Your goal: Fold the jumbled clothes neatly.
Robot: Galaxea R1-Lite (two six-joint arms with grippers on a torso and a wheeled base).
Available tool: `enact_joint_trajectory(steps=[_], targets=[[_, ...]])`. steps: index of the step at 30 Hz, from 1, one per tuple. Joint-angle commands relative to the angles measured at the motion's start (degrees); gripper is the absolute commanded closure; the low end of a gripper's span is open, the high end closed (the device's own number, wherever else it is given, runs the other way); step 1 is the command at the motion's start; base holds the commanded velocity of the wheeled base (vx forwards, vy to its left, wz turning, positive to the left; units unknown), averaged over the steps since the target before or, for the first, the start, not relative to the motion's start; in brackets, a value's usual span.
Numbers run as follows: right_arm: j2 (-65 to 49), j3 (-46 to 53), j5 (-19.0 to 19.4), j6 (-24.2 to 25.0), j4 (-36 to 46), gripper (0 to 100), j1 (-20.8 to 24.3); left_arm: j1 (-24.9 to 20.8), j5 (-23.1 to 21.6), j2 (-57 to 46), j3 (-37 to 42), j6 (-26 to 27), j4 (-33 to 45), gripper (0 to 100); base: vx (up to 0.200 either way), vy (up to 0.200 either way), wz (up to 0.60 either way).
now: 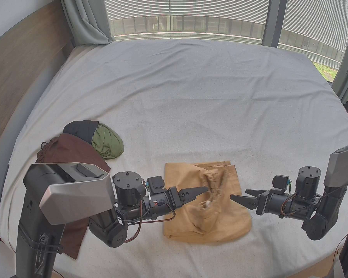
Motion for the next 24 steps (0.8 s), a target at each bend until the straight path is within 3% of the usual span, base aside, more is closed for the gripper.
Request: enact_joint_trajectory(steps=[1,9,24], targets=[[0.1,0.0,0.0,0.0,-0.1,0,0.0,0.3,0.2,0.1,-0.2,0.3,-0.1,0,0.000,0.000,0.00],[0.5,0.2,0.0,0.0,0.0,0,0.3,1.0,3.4,-1.8,0.5,1.1,-0.2,0,0.000,0.000,0.00],[2.7,0.7,0.0,0.3,0.0,0,3.9,6.8,2.5,-8.9,9.9,4.1,-0.2,0,0.000,0.000,0.00]])
